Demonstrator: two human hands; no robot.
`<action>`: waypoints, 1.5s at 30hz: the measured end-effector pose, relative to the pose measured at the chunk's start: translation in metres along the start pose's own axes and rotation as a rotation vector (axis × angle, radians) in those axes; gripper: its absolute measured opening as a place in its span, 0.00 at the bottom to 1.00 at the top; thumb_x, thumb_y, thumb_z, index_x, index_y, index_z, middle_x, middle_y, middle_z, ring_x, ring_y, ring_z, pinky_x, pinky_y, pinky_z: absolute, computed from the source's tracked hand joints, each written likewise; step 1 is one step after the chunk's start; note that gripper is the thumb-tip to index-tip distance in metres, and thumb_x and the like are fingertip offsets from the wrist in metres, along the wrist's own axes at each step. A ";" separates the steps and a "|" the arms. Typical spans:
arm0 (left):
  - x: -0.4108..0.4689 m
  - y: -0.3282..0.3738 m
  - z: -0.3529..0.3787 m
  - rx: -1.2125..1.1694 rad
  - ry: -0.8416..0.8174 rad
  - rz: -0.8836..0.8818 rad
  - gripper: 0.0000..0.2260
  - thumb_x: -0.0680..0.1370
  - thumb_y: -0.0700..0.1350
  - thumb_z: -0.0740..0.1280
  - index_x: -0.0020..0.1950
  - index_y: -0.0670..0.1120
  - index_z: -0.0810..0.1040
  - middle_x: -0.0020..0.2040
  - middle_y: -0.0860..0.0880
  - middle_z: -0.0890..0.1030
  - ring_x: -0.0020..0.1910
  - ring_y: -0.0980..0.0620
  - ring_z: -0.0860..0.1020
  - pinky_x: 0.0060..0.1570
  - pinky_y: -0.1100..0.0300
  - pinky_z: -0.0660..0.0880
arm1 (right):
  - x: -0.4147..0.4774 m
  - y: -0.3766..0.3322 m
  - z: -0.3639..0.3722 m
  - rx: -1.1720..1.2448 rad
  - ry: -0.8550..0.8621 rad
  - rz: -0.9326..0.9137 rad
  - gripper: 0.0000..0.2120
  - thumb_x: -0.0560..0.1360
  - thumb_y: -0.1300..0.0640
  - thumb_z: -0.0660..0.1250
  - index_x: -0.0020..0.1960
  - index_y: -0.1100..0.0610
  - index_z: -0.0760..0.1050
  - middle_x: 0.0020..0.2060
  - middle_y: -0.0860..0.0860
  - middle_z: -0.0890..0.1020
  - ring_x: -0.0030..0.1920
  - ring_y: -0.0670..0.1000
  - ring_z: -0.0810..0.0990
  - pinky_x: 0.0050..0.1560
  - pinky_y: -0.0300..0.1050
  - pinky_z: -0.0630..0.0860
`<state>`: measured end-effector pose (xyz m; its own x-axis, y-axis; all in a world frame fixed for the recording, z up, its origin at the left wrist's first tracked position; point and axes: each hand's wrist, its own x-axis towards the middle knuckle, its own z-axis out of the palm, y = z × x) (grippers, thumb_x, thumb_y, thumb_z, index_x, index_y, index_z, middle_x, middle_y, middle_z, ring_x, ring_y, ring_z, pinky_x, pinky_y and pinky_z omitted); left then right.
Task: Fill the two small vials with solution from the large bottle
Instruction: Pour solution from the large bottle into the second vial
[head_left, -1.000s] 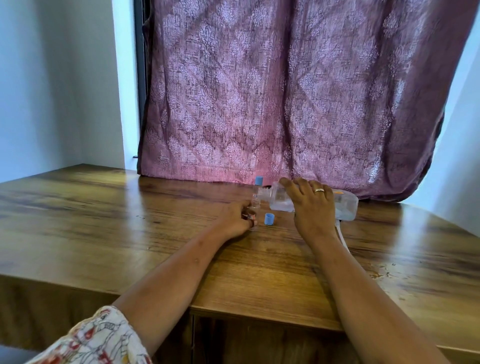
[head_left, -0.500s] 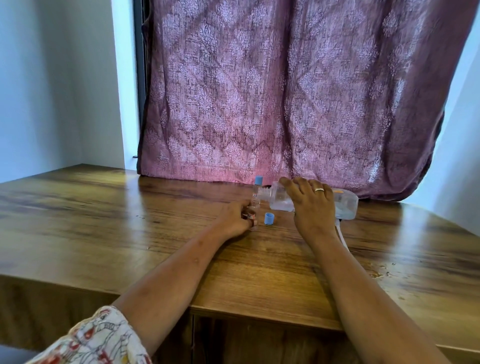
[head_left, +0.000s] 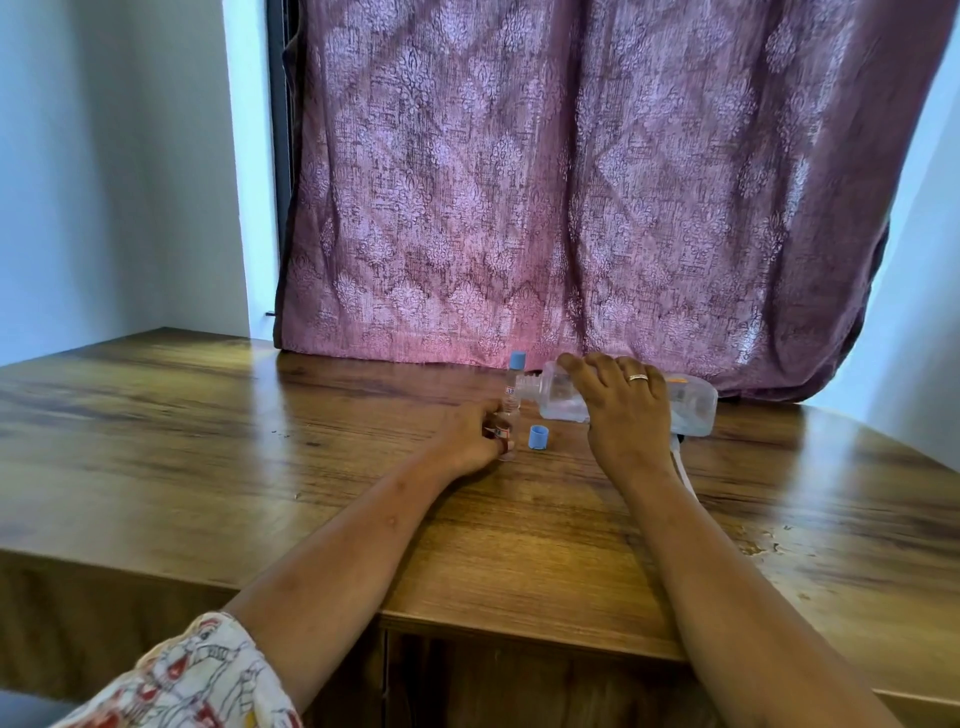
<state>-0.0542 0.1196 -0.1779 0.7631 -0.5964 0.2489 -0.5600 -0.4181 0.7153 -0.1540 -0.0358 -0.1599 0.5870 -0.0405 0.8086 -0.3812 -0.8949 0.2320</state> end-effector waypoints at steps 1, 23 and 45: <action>0.000 0.000 0.000 -0.001 -0.002 -0.004 0.28 0.73 0.42 0.71 0.71 0.42 0.66 0.64 0.46 0.76 0.62 0.50 0.73 0.57 0.64 0.65 | 0.000 0.000 0.000 0.001 -0.004 0.002 0.36 0.61 0.71 0.67 0.64 0.47 0.64 0.54 0.53 0.80 0.51 0.61 0.78 0.54 0.55 0.73; -0.007 0.007 -0.003 0.011 -0.012 0.000 0.27 0.74 0.41 0.70 0.71 0.41 0.65 0.65 0.45 0.75 0.62 0.50 0.73 0.56 0.65 0.64 | 0.002 0.000 -0.001 -0.008 0.019 -0.001 0.34 0.62 0.70 0.62 0.64 0.47 0.66 0.54 0.53 0.79 0.51 0.61 0.77 0.55 0.56 0.72; -0.008 0.007 -0.003 0.047 -0.001 -0.004 0.28 0.75 0.40 0.68 0.73 0.42 0.63 0.68 0.43 0.72 0.66 0.47 0.70 0.59 0.64 0.64 | 0.003 0.000 -0.001 -0.005 0.007 -0.004 0.33 0.62 0.70 0.63 0.63 0.47 0.67 0.53 0.53 0.79 0.51 0.61 0.77 0.56 0.56 0.72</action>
<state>-0.0631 0.1232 -0.1727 0.7652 -0.5953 0.2452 -0.5715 -0.4526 0.6845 -0.1528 -0.0359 -0.1566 0.5835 -0.0334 0.8114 -0.3824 -0.8927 0.2382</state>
